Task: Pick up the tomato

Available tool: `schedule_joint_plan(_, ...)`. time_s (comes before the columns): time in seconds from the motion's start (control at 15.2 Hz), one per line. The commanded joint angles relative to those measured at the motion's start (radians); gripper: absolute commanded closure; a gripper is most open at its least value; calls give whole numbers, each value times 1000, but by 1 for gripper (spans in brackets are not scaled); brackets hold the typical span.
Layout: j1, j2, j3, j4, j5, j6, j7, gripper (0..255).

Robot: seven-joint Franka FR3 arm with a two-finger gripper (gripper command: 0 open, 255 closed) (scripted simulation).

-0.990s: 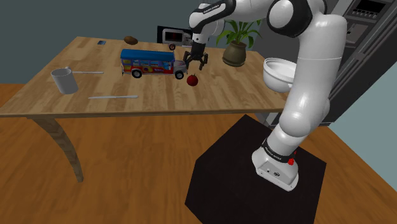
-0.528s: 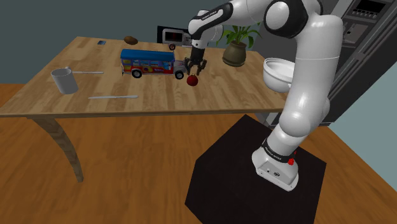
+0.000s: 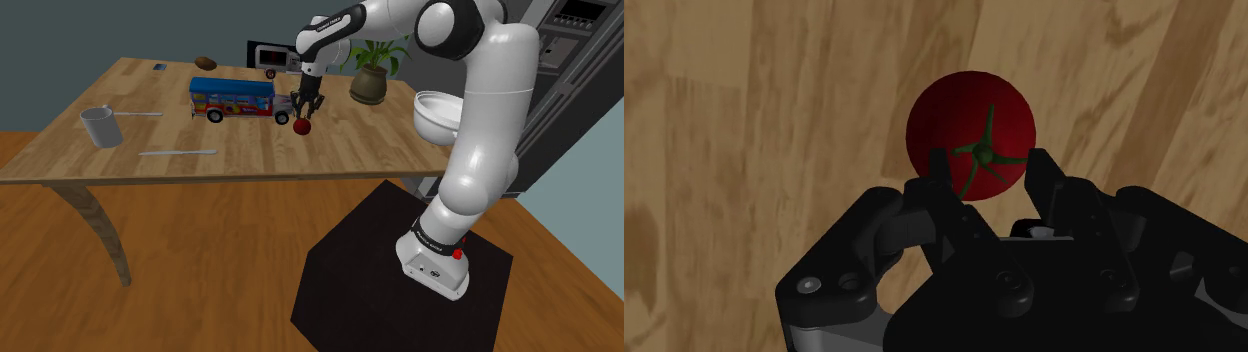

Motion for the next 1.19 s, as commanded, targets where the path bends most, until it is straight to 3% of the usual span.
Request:
schedule_joint_plan(0.0, 0, 1, 0, 0, 0, -2, 0, 255)
schedule_joint_plan(1.12, 1, -78, -7, 94, -20, -173, 30, 255)
